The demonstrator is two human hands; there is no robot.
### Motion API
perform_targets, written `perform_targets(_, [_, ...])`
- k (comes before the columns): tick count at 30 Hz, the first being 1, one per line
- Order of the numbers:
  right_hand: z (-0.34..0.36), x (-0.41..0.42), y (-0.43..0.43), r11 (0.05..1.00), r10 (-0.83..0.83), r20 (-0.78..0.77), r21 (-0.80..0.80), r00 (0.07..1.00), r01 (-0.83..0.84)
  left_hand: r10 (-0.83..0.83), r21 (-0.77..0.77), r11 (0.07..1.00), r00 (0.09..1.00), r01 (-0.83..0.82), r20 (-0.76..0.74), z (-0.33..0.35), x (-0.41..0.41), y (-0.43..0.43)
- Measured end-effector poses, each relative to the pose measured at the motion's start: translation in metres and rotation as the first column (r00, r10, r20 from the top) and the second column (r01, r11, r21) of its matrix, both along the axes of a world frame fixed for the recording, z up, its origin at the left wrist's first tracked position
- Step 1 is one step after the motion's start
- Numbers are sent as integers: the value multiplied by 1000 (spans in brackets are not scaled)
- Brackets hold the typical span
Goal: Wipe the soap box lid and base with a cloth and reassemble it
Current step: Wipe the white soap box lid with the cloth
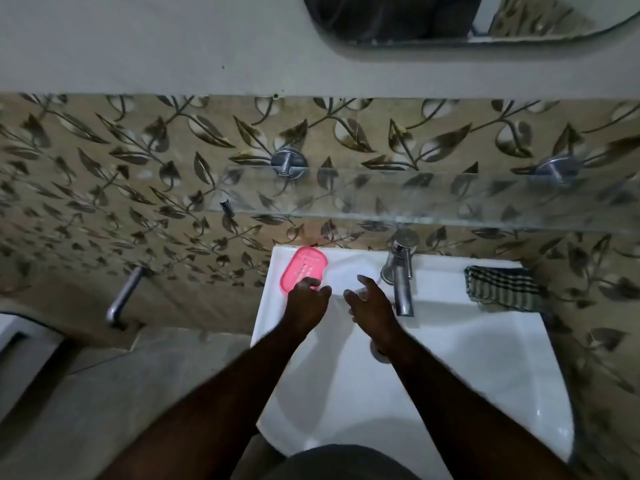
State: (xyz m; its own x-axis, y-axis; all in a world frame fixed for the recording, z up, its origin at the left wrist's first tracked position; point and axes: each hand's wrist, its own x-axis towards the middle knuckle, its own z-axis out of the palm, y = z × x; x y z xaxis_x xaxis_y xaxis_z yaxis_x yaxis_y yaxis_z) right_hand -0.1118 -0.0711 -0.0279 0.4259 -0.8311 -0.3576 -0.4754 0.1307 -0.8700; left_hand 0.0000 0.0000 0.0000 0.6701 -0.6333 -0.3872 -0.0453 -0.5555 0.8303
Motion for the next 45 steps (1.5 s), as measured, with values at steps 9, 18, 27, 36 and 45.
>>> perform_targets(9, [8, -10, 4, 997, -68, -35, -37, 997, 67, 55, -38, 997, 979, -63, -196, -2, -11, -5])
perform_targets(18, [3, -20, 12, 990, -11, -129, -139, 992, -7, 165, -31, 980, 898, -195, -407, -9, -18, -11])
perform_targets(27, [-4, -38, 25, 986, 13, -137, -162, 990, -35, 65, -15, 996, 831, -88, -552, -15, -11, 31])
perform_targets(36, [-6, -49, 44, 989, 54, -96, -135, 994, -67, 164, 41, 981, 712, -187, -682, -25, -13, 48])
perform_targets(45, [-14, -86, 46, 998, 46, -67, -44, 997, -49, 226, 62, 970, 767, -237, -600, -28, -19, 45])
